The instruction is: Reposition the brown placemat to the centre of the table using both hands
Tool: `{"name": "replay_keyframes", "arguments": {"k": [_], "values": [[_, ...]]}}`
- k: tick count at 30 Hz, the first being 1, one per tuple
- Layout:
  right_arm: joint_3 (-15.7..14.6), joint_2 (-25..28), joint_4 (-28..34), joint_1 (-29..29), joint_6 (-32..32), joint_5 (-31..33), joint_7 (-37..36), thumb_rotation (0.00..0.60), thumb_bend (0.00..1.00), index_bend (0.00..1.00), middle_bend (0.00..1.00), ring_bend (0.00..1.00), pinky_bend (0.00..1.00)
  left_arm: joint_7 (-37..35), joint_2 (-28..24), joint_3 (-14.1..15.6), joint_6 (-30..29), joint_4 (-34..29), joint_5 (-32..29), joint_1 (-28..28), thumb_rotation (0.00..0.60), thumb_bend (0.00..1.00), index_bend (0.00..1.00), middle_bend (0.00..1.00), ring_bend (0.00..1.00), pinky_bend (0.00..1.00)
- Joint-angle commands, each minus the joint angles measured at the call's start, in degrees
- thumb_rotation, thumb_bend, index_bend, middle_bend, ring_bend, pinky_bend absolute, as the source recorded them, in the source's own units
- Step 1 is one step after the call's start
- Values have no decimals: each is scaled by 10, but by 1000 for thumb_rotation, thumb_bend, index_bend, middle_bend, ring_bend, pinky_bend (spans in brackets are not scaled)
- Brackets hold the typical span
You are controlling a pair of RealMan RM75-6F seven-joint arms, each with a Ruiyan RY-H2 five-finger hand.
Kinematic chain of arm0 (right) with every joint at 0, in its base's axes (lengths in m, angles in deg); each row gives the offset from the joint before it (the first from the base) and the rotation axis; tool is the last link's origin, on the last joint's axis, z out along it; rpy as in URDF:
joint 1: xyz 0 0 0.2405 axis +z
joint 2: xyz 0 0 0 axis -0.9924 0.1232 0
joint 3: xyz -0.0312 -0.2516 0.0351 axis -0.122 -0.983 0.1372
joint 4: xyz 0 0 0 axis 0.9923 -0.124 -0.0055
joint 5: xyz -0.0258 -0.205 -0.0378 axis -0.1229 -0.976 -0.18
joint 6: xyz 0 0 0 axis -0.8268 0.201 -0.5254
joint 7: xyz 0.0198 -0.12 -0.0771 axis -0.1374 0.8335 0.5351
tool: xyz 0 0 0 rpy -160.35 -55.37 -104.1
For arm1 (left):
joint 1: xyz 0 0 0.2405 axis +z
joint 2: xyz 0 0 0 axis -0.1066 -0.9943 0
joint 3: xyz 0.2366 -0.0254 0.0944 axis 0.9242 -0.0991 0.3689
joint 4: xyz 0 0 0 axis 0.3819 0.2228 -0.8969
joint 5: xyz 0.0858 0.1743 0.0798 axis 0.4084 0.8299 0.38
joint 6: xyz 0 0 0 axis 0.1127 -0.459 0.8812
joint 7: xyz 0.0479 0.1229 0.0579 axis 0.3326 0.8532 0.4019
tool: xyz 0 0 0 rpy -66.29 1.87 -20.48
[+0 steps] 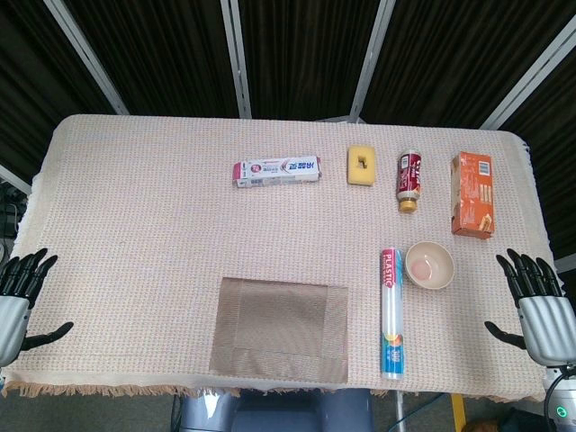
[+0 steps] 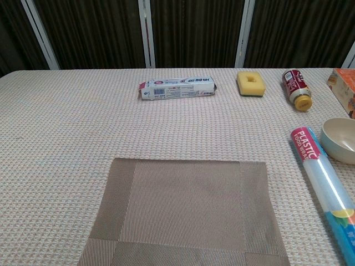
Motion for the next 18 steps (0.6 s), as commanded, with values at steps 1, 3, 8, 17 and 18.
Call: {"name": "replay_keyframes", "arguments": {"k": [1, 3, 8, 17, 18], "values": [[1, 0, 1, 0, -1, 0, 0, 600, 0, 0, 0, 0, 0, -3, 1, 1, 0, 2, 3, 0, 600, 0, 0, 0, 0, 0], [2, 0, 2, -1, -3, 0, -1, 600, 0, 0, 0, 0, 0, -8, 2, 3, 2, 4, 8, -1, 600, 0, 0, 0, 0, 0], [7, 3, 5, 0, -8, 2, -3, 600, 0, 0, 0, 0, 0, -16, 21, 26, 33, 11, 66, -25, 600, 0, 2, 0, 0, 0], [19, 3, -5, 0, -34, 40, -5, 600, 0, 0, 0, 0, 0, 38, 145, 48, 163, 54, 178, -123, 600, 98, 432, 0, 0, 0], [20, 3, -7, 0, -36, 43, -6, 600, 0, 0, 0, 0, 0, 43, 160, 47, 177, 61, 180, -132, 600, 122, 458, 0, 0, 0]]}}
